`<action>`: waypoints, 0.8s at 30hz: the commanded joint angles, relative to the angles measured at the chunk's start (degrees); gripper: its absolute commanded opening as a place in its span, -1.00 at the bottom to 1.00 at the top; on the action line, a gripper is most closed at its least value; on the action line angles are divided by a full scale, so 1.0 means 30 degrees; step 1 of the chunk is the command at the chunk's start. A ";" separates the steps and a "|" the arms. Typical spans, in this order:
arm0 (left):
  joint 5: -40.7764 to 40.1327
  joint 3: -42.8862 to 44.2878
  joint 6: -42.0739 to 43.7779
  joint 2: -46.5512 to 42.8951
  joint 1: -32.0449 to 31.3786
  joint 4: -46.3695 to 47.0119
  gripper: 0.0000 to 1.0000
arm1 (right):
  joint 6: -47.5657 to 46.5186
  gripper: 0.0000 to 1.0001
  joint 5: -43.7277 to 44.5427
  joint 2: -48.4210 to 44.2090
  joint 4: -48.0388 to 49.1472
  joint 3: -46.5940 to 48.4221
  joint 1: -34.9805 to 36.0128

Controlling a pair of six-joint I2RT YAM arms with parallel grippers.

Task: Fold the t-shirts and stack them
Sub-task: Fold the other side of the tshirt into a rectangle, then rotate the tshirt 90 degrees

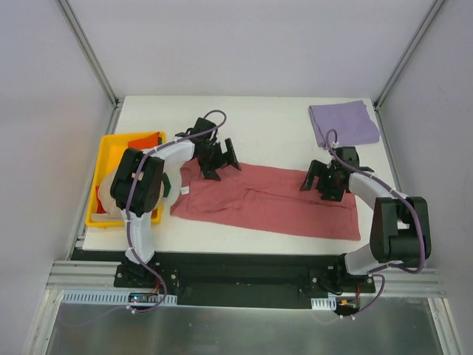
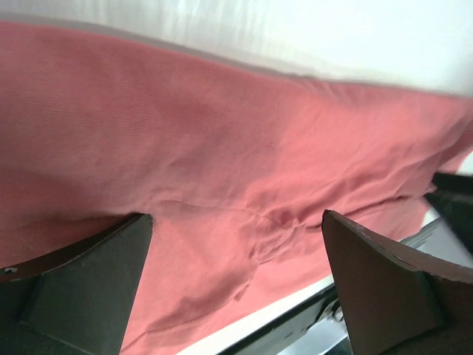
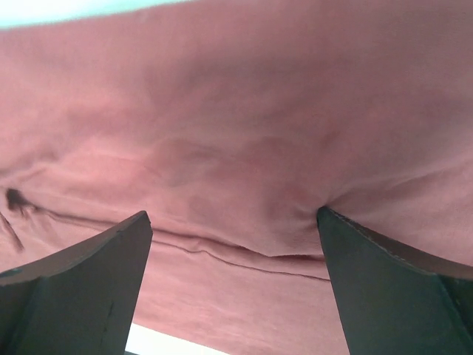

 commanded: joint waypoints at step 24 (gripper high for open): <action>0.2721 2.1179 -0.1492 1.0511 -0.0528 0.7103 0.98 | 0.4487 0.93 0.1017 -0.6976 -0.1441 -0.2104 1.4101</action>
